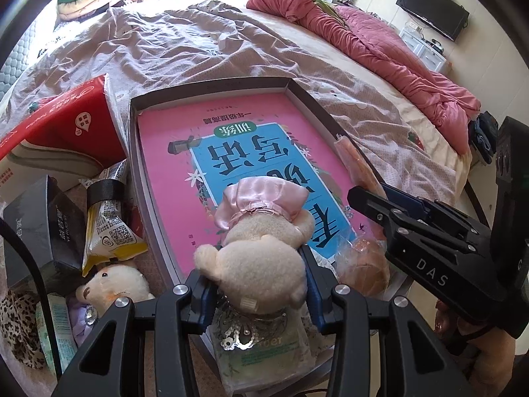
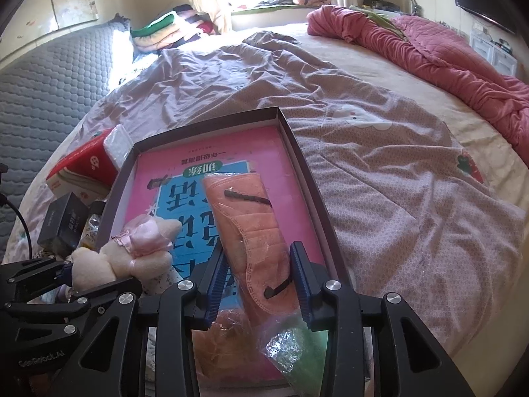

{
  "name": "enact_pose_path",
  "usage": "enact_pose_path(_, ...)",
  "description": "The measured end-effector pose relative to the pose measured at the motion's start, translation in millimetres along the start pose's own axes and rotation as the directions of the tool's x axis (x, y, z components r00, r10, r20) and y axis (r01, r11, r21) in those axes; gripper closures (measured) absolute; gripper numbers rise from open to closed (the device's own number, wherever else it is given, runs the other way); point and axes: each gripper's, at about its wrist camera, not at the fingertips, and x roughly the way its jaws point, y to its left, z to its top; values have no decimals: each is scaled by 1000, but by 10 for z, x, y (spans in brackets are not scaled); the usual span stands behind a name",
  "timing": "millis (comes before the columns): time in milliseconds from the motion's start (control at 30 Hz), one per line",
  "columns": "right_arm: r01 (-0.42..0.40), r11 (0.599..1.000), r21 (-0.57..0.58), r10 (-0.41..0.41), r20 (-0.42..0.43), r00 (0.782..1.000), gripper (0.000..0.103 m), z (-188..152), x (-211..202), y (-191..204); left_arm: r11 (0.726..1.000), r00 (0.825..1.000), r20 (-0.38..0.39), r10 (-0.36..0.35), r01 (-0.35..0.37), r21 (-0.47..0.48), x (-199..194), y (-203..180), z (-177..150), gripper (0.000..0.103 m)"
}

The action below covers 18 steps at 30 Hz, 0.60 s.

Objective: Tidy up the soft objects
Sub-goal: 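Lower eye mask bag onto tray and open right gripper while left releases teddy bear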

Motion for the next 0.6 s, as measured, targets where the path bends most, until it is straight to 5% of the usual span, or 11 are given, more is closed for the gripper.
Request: enact_pose_path(600,-23,999,36,23,-6,1000,54,-13,43,-18,1000,1000,-20,-14,13,-4,110,-11,44,58)
